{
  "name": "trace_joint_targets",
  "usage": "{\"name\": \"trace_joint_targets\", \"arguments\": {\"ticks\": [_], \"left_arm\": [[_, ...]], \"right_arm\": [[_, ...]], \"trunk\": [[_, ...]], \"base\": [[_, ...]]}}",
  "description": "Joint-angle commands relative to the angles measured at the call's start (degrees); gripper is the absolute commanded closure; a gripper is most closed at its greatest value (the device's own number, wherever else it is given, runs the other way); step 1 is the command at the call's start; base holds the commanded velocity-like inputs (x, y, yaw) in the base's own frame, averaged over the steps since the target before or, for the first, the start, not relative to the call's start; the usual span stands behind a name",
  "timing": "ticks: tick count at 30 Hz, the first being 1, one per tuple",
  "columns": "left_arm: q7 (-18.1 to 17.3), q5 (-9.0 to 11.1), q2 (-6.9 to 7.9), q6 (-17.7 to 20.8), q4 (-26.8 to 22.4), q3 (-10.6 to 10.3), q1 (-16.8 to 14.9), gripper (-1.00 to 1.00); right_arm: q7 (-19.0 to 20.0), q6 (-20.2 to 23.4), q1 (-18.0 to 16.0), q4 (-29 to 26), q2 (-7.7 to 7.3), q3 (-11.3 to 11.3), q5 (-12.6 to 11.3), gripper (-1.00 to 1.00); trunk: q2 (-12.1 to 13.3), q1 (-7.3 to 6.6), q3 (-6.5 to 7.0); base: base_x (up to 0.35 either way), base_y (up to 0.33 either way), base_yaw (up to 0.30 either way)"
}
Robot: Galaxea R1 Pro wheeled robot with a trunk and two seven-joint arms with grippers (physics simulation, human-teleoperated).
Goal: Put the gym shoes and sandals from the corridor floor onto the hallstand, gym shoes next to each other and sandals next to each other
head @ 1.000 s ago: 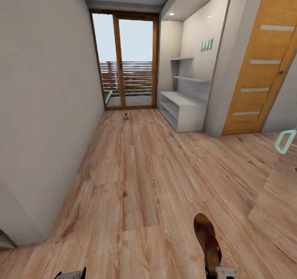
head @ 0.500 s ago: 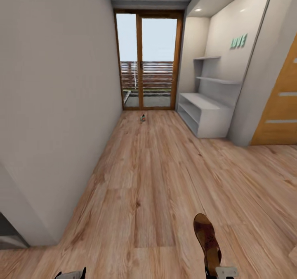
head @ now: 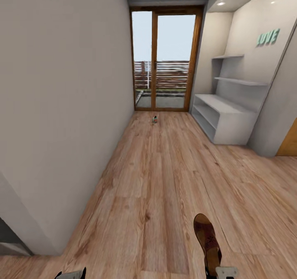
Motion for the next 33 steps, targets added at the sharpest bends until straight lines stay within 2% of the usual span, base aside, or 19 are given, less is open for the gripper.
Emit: {"name": "trace_joint_targets", "arguments": {"ticks": [1, 7, 20, 33], "left_arm": [[-0.31, 0.47, -0.01, -0.13, 0.04, 0.02, -0.03, -1.00], [-0.31, 0.43, -0.05, -0.13, 0.04, 0.02, -0.03, -1.00], [-0.31, 0.46, -0.06, -0.13, 0.04, 0.02, -0.03, -1.00], [-0.31, 0.47, 0.03, -0.13, 0.04, 0.02, -0.03, -1.00]], "right_arm": [[-0.35, -0.11, -0.03, 0.02, -0.03, 0.13, 0.26, 1.00], [-0.42, -0.11, -0.03, 0.02, -0.10, 0.04, 0.39, 1.00], [-0.46, -0.11, -0.03, 0.02, -0.16, 0.00, 0.34, 1.00], [-0.33, -0.11, -0.03, -0.06, -0.09, 0.11, 0.23, 1.00]], "trunk": [[-0.02, 0.02, -0.05], [-0.02, 0.02, -0.06], [-0.02, 0.02, -0.06], [-0.02, 0.02, -0.06]], "base": [[0.337, 0.000, 0.018], [0.332, -0.057, 0.005], [0.309, -0.170, 0.000], [0.337, -0.021, 0.000]]}}
